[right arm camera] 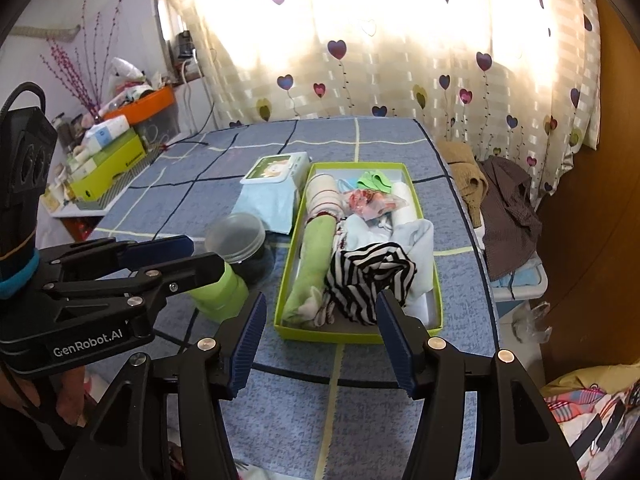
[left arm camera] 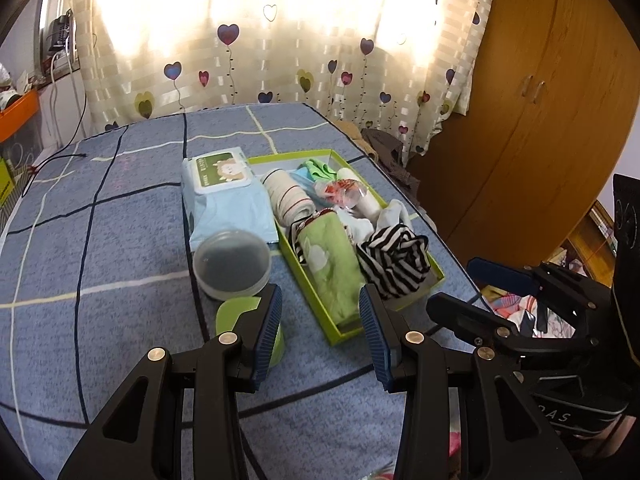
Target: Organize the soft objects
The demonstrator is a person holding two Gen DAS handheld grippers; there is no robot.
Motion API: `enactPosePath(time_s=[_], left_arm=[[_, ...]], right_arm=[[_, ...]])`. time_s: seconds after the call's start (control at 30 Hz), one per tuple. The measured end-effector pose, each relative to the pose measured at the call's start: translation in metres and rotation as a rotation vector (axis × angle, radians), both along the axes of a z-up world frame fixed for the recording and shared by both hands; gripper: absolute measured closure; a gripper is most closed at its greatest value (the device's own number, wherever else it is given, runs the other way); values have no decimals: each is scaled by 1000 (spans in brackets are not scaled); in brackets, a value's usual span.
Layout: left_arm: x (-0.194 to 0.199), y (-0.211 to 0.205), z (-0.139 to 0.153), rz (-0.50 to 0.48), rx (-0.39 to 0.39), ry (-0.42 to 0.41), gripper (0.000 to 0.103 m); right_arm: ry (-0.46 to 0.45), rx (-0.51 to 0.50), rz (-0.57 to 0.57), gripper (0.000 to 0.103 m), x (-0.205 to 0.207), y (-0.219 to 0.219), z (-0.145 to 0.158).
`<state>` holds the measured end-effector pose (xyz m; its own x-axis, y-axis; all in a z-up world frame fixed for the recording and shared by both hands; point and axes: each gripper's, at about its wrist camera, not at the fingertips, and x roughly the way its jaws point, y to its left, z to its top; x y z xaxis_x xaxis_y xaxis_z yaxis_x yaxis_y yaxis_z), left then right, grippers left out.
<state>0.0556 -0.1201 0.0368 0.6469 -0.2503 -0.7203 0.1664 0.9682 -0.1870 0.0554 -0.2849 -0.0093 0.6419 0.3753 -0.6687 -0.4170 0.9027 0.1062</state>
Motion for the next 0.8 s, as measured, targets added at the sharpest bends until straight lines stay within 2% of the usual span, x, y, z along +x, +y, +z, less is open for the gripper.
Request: enactPosePath(time_s=[0.2, 0.37, 0.8], left_arm=[[-4, 8, -4, 13, -35, 19, 61], [-9, 7, -3, 37, 20, 0, 61], [-8, 5, -5, 30, 20, 0, 61]], right_arm=[[2, -12, 12, 46, -5, 7, -1], [1, -19, 19, 46, -6, 11, -1], [11, -24, 15, 46, -5, 13, -6]])
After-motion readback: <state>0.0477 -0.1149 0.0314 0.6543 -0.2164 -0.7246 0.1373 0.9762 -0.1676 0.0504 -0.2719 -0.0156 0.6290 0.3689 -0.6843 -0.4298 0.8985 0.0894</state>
